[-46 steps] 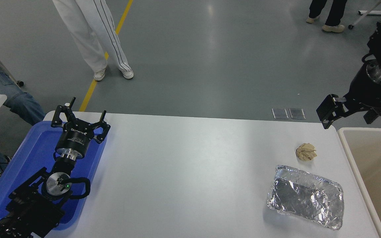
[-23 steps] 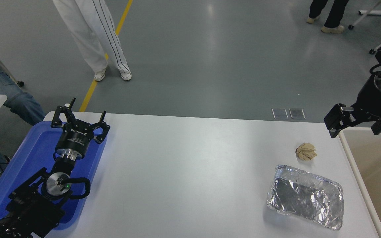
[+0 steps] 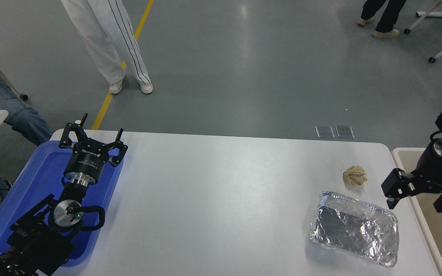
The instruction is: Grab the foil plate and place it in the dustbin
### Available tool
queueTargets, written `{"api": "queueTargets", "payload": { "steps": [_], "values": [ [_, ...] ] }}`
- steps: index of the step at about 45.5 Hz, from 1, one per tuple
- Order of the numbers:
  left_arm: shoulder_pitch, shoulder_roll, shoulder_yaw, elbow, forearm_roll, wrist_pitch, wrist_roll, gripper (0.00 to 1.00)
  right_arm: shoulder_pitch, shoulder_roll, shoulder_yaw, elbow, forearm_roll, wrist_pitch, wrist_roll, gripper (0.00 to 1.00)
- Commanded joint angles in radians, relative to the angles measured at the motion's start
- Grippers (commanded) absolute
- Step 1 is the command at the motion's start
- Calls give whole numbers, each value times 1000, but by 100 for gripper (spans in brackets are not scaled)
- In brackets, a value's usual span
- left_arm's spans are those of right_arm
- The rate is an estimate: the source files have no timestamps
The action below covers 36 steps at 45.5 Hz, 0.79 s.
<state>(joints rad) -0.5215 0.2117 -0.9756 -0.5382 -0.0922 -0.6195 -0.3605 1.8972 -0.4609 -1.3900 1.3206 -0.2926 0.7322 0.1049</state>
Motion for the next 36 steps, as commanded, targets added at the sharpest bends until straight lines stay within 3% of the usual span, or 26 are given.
{"api": "queueTargets", "payload": {
  "steps": [1, 15, 36],
  "values": [
    [0, 0, 0, 1, 0, 0, 0, 100, -96, -56, 20, -11, 92, -171, 1, 87],
    [0, 0, 0, 0, 0, 0, 0, 100, -248, -74, 34, -26, 66, -376, 4, 88],
    [0, 0, 0, 1, 2, 1, 0, 100, -500, -114, 181, -181, 38, -408, 1, 99]
  ]
}}
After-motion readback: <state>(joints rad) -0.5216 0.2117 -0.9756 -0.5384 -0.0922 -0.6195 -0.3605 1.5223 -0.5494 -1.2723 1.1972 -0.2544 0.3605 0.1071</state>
